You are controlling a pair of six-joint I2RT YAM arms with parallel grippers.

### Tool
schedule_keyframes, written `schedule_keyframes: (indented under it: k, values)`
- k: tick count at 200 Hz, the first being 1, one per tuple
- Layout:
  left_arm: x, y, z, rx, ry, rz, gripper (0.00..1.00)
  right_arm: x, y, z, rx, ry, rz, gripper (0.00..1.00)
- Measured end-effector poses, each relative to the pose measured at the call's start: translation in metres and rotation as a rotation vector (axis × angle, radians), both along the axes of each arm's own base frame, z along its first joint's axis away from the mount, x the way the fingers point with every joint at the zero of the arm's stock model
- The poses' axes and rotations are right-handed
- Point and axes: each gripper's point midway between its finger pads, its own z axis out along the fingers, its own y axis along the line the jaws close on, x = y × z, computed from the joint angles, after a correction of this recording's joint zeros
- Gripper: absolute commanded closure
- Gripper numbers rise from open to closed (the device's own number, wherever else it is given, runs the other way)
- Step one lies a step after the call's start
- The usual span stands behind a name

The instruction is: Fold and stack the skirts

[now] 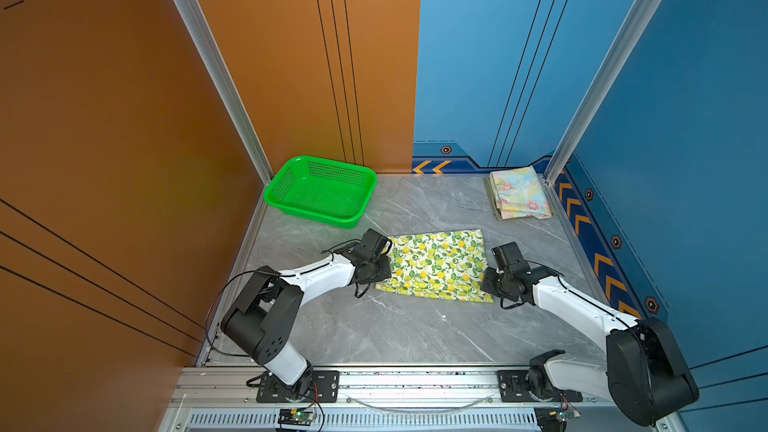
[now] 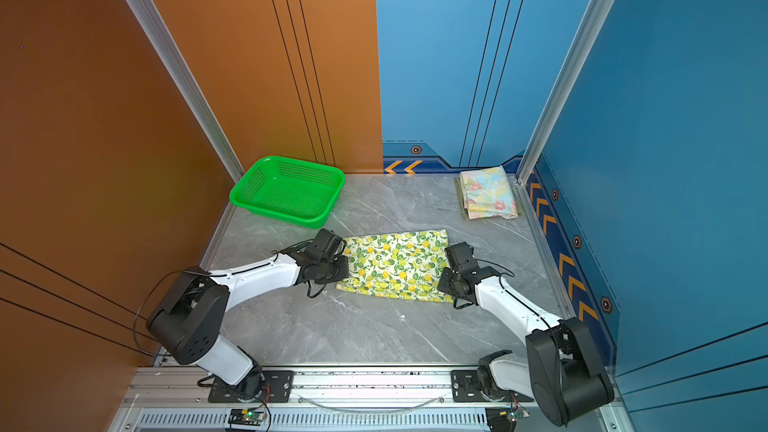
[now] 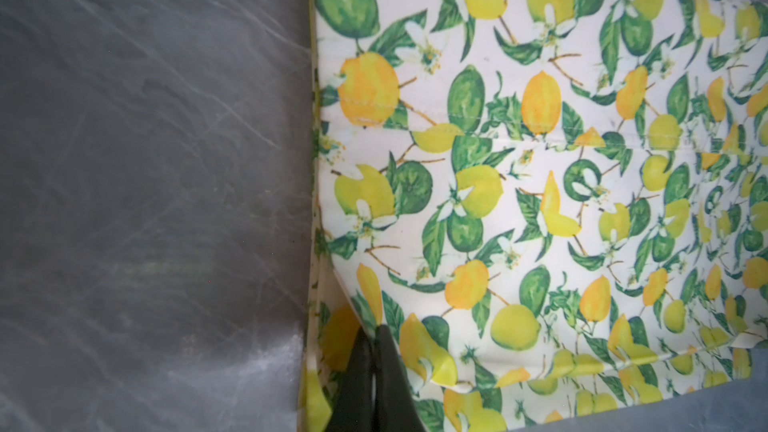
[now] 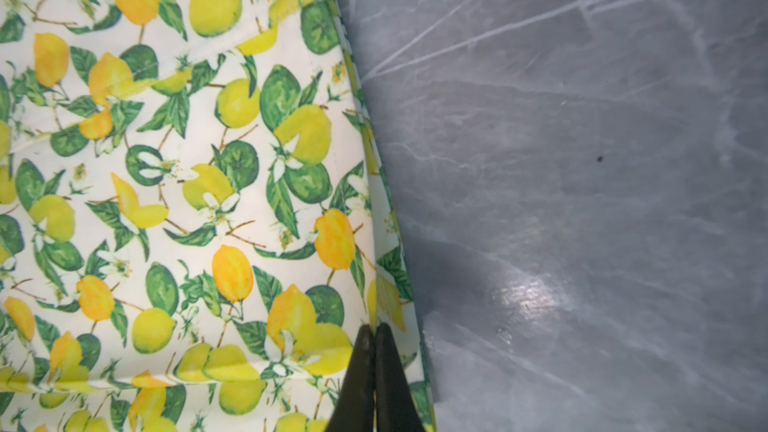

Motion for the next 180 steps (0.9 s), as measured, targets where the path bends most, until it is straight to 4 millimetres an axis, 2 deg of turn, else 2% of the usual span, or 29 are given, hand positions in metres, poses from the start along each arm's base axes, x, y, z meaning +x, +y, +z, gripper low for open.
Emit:
schedule_keyframes:
  k: [18,45,63,80,101,126,151,159,163,180]
  values:
    - [0.000,-0.001,0.008,-0.012,-0.014,-0.001,1.00,0.005,0.001,0.017,0.014,-0.048,-0.001,1.00]
    - [0.001,-0.002,0.030,-0.044,-0.063,-0.003,1.00,0.010,0.003,0.046,0.039,-0.128,-0.001,1.00]
    - [0.000,-0.003,0.045,-0.068,-0.098,-0.005,1.00,0.006,0.001,0.056,0.044,-0.152,-0.002,1.00]
    - [-0.005,-0.002,0.048,-0.078,-0.106,-0.006,1.00,0.001,0.001,0.059,0.041,-0.158,0.004,1.00]
    - [-0.022,-0.001,0.031,-0.063,-0.070,-0.016,1.00,-0.011,0.001,0.047,0.033,-0.136,0.012,1.00]
    - [-0.045,0.007,0.001,-0.027,0.002,-0.016,1.00,-0.033,-0.001,0.016,0.017,-0.057,0.012,1.00]
    - [-0.056,0.013,-0.021,0.000,0.051,-0.007,1.00,-0.049,-0.002,-0.007,-0.001,0.012,0.018,1.00]
    - [-0.056,0.012,-0.024,-0.002,0.057,-0.004,1.00,-0.052,-0.002,-0.012,-0.007,0.032,0.020,0.91]
    - [-0.054,0.011,-0.023,-0.006,0.052,-0.004,0.94,-0.052,-0.002,-0.013,-0.010,0.038,0.020,0.85]
    - [-0.052,0.008,-0.023,-0.016,0.043,-0.007,0.56,-0.053,-0.003,-0.017,-0.021,0.052,0.017,0.60]
